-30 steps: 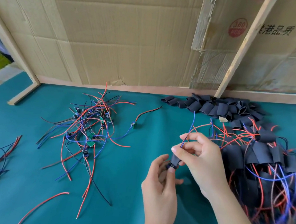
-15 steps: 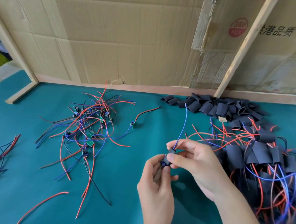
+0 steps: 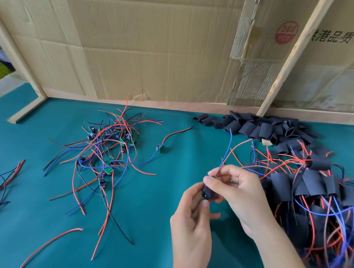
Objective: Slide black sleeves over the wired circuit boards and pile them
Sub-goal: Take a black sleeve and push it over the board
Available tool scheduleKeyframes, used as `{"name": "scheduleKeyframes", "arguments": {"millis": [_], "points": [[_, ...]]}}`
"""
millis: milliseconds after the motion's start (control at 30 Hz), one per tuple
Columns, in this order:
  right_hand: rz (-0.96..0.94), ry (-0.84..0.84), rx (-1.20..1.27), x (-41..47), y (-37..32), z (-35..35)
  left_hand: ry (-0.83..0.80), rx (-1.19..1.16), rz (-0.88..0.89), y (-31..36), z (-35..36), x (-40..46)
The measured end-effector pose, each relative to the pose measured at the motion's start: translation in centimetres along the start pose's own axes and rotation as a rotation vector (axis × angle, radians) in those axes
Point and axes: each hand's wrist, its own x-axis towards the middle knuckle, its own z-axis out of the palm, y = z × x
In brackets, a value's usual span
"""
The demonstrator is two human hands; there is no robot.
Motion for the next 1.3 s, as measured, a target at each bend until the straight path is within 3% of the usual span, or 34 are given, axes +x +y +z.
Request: {"name": "scheduleKeyframes", "arguments": {"millis": [667,1067,1167,1300], "points": [[0.057,-0.070,-0.217,-0.7,-0.2,0.8,0.100,0.019,-0.020,-0.6,-0.4,0.2],[-0.059,-0.155,-0.416,-1.4,-1.1,1.3,0.161,0.068,-0.018,-0.6,-0.4,0.3],[-0.216,-0.053,-0.610,-2.4,-2.0,0.6,0.109,0.076,-0.025,-0.6,-0.4,0.3],[-0.355,0.231,-0.708,-4.1,-5.7,-2.0,0.034,0.075,-0.026,-0.7,-0.2,0.2]]}}
